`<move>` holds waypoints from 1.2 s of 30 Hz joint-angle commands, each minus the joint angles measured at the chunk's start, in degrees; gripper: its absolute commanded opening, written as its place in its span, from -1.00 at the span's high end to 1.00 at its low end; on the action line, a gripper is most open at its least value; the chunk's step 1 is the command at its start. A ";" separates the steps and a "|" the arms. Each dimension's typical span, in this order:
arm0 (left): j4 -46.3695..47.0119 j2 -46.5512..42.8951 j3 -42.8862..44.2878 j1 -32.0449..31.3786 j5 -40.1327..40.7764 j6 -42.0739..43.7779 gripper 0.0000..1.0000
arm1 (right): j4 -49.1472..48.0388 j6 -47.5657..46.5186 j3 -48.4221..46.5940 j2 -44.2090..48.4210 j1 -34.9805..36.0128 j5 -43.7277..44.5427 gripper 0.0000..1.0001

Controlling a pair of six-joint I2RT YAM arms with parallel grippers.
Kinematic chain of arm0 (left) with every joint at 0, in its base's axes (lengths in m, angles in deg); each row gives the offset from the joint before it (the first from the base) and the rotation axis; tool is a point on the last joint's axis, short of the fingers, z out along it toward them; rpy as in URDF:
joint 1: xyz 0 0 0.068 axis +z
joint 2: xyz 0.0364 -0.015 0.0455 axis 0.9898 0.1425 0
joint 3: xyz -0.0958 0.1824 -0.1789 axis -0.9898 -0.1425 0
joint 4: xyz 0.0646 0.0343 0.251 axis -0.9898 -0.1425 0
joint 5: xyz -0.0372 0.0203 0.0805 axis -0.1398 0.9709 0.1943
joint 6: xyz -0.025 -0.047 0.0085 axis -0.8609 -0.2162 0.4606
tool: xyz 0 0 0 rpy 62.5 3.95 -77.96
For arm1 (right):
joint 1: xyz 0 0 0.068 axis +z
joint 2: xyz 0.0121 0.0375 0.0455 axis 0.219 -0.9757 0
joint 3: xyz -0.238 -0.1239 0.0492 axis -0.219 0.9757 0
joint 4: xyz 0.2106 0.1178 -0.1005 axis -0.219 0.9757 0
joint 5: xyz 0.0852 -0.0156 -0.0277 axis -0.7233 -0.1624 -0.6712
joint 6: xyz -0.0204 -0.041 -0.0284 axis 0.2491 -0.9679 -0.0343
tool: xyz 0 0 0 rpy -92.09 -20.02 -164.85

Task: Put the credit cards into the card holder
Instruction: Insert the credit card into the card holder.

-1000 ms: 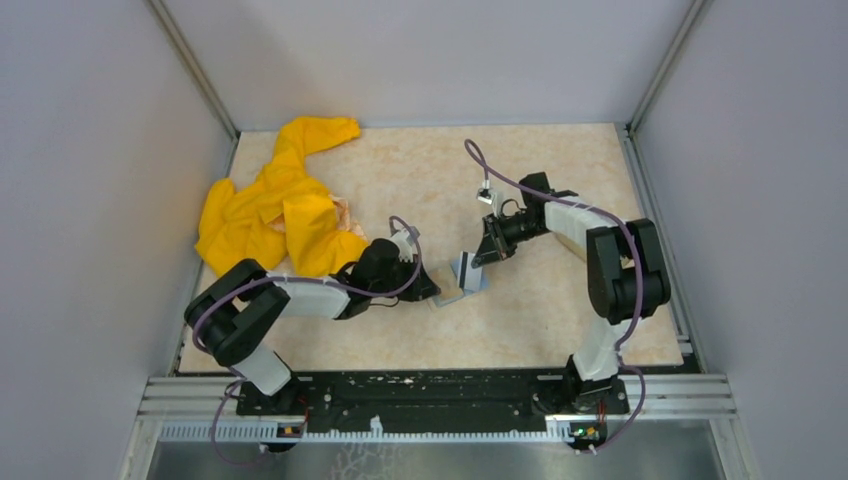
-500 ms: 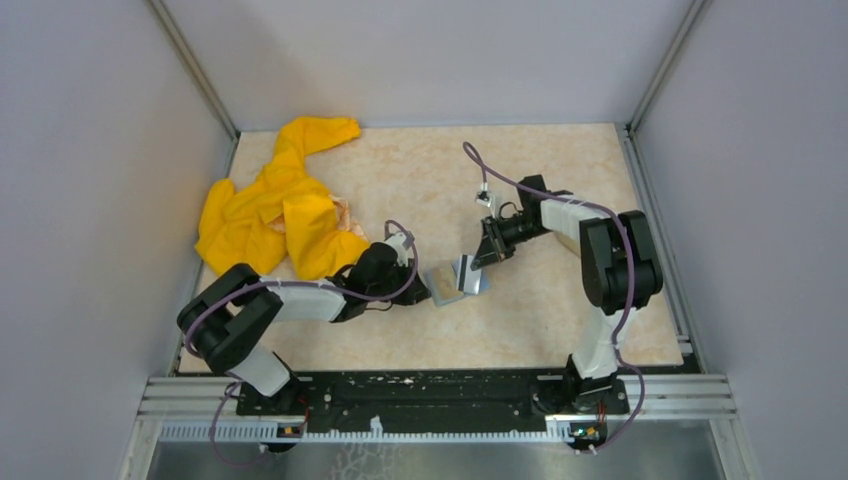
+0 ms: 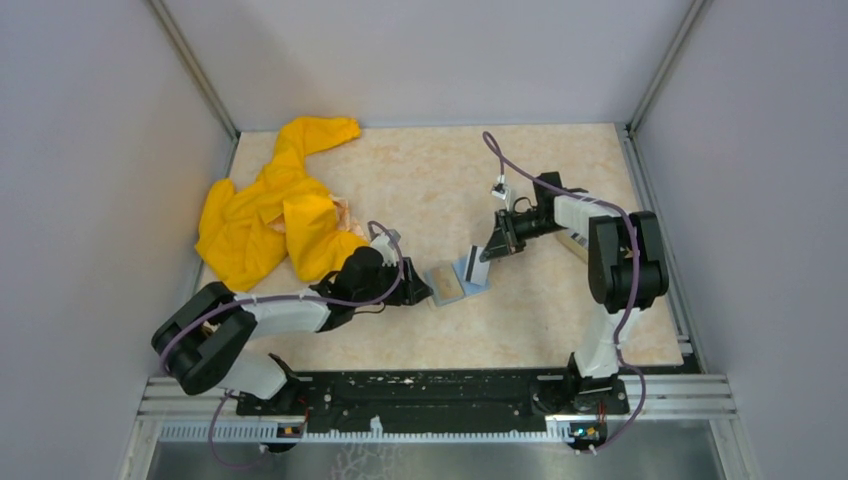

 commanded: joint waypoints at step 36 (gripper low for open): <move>-16.48 19.36 16.78 1.61 9.77 3.28 0.10 | -6.76 8.57 1.69 -5.47 3.46 -2.97 1.00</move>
